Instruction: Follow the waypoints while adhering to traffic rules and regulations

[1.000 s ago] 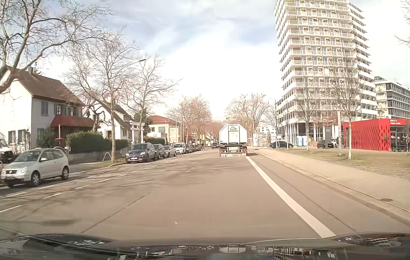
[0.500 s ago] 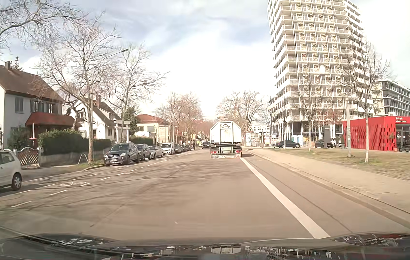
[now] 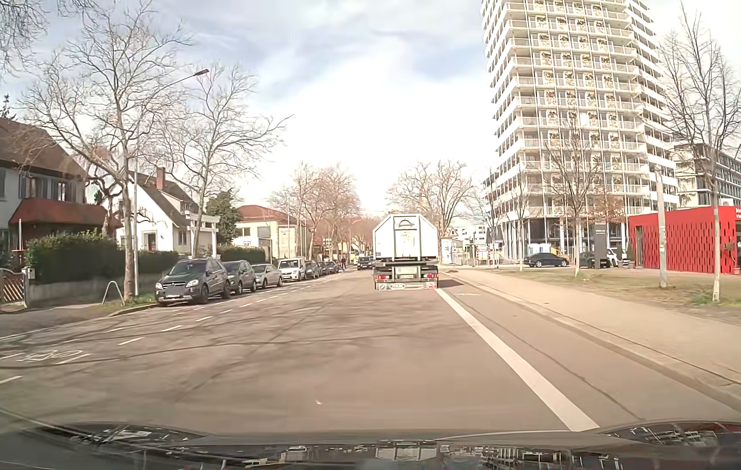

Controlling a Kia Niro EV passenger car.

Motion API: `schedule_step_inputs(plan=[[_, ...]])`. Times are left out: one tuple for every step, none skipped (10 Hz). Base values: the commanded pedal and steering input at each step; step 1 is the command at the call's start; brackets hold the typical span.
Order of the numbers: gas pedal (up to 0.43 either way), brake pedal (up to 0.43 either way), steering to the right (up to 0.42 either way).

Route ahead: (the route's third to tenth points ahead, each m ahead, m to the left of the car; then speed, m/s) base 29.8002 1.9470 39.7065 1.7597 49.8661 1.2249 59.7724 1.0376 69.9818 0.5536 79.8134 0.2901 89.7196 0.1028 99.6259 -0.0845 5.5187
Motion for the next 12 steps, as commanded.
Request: schedule_step_inputs(plan=[[0.000,0.207,0.007],[0.000,0.207,0.006],[0.000,0.207,0.006],[0.000,0.201,0.005],[0.000,0.195,0.005],[0.000,0.189,0.005],[0.000,0.195,0.004],[0.000,0.201,0.004],[0.000,0.201,0.003],[0.000,0.201,0.002],[0.000,0.195,0.000],[0.000,0.189,-0.001]])
